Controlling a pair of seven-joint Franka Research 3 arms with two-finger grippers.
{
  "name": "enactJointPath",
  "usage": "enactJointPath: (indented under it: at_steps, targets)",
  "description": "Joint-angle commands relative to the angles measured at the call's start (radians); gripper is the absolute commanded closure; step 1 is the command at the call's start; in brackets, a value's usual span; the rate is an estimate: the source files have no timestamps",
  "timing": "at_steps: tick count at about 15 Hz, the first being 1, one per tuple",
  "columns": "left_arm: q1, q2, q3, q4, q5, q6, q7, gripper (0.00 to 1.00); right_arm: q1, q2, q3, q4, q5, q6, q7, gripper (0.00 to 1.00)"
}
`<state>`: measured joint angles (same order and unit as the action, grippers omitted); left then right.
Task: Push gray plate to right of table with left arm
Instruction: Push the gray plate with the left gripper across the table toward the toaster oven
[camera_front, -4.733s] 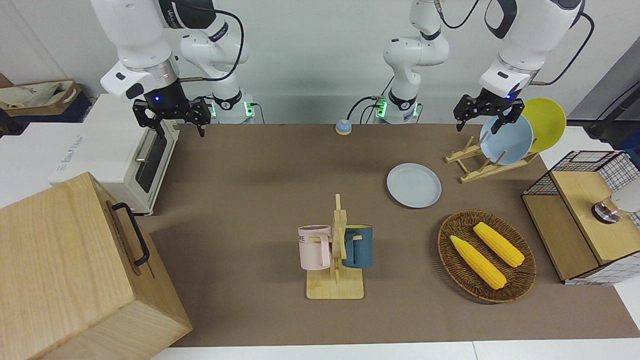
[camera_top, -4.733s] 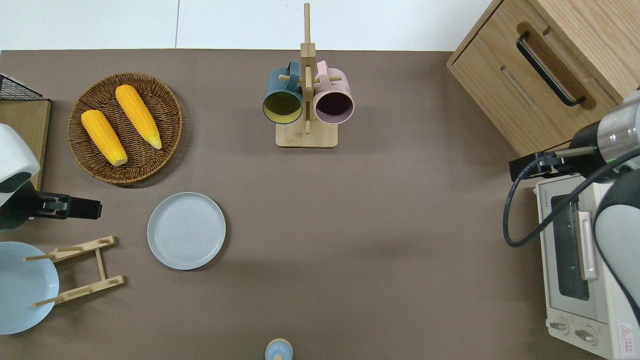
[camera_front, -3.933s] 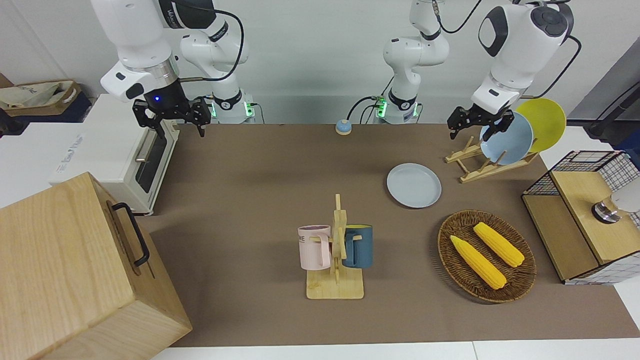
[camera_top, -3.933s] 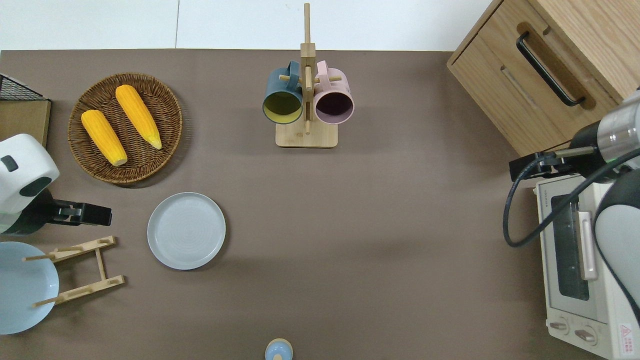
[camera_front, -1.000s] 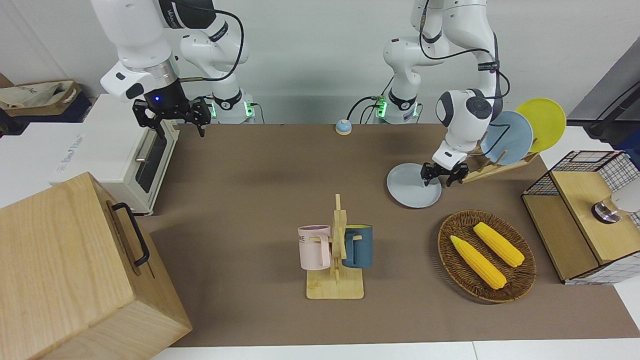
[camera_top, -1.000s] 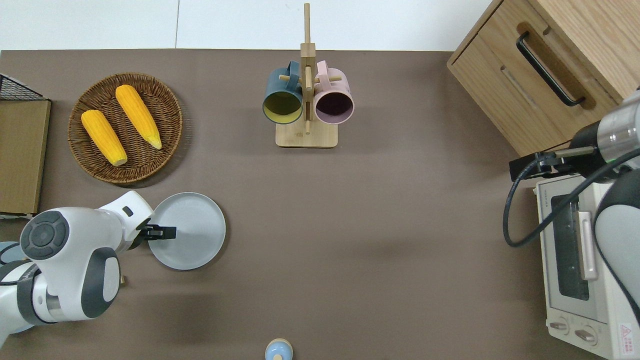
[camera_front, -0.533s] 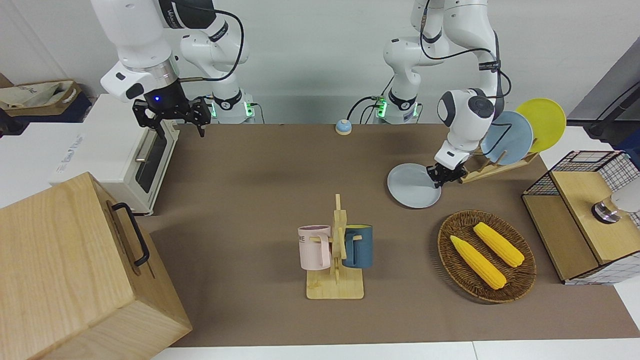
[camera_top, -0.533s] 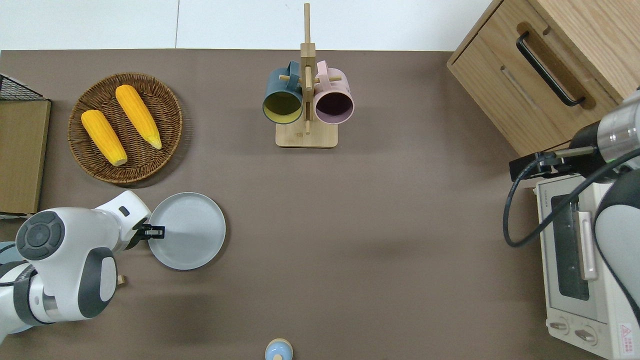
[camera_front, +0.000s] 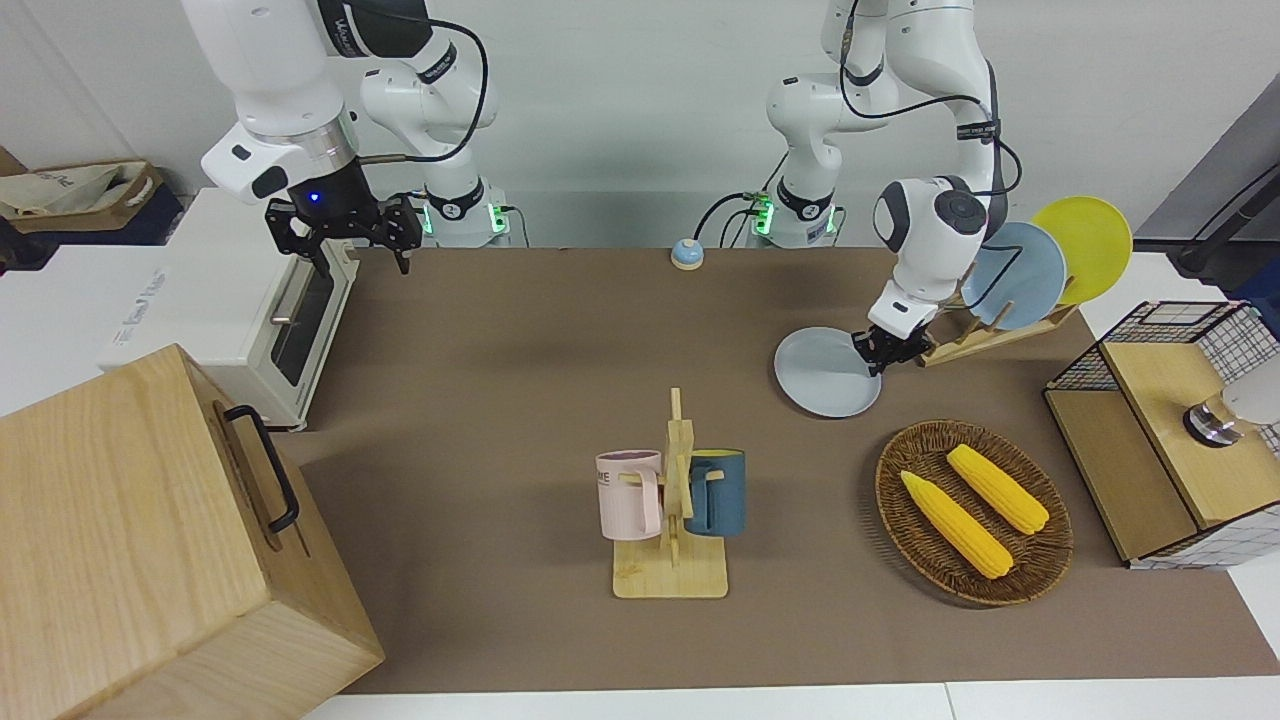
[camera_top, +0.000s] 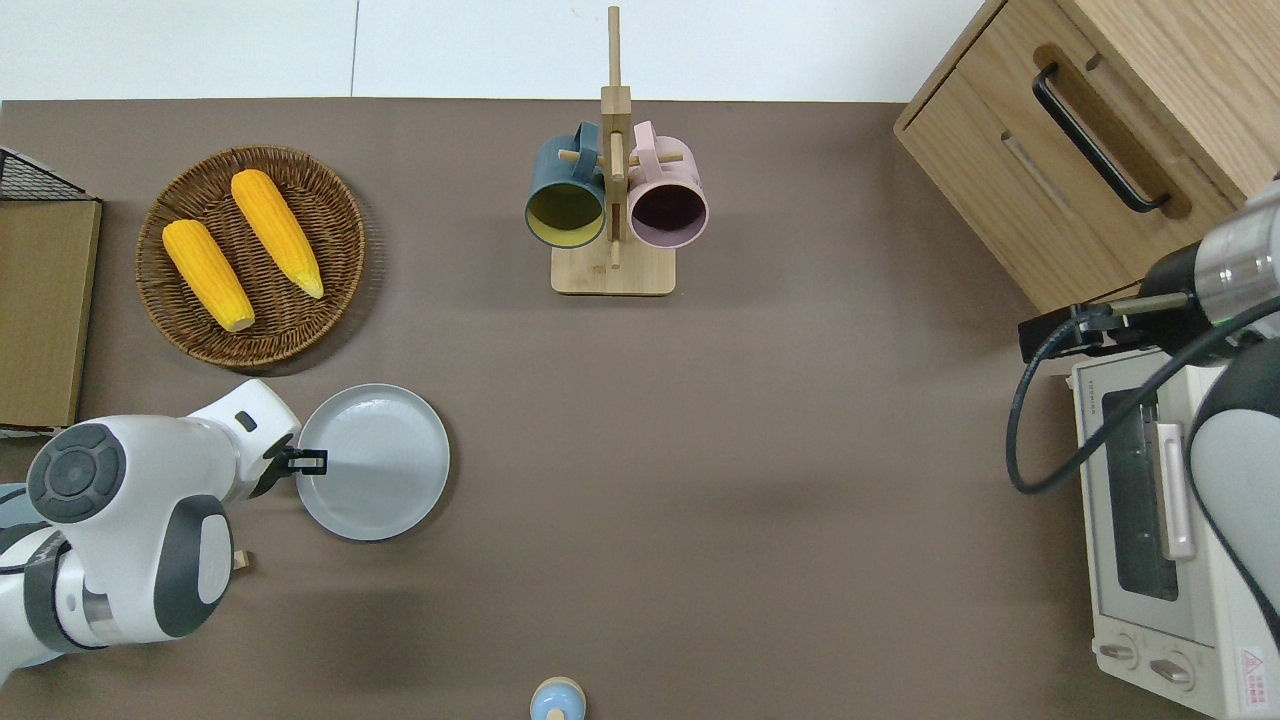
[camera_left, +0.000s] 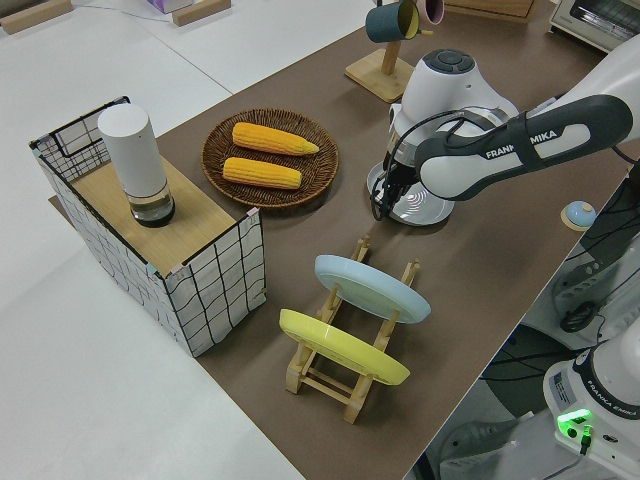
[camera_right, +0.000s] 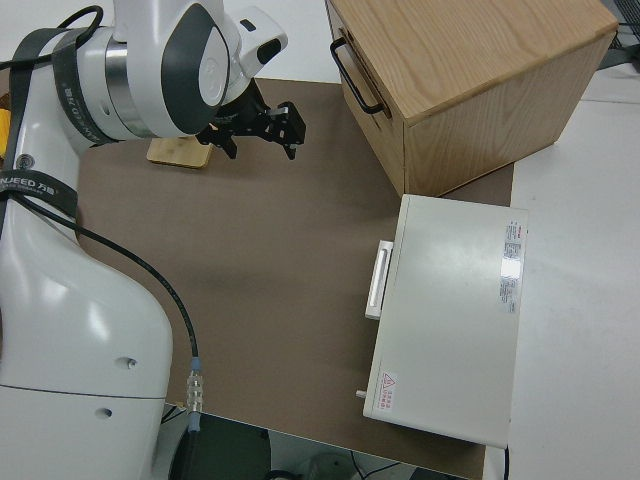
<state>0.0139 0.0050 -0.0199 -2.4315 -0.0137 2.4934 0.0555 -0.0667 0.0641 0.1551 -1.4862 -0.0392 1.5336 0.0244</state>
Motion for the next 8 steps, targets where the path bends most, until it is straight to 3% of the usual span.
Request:
enactJointPath:
  at_steps: [1,8]
  targets:
    - [-0.095,0.024,-0.012,-0.018,0.009,0.038,-0.153,1.00,-0.001,-0.006,0.000,0.001,0.007,-0.010,0.003,0.017]
    - [-0.288,0.075,-0.014,0.003,0.008,0.078,-0.406,1.00,-0.001,-0.006,0.000,0.001,0.007,-0.010,0.003,0.017]
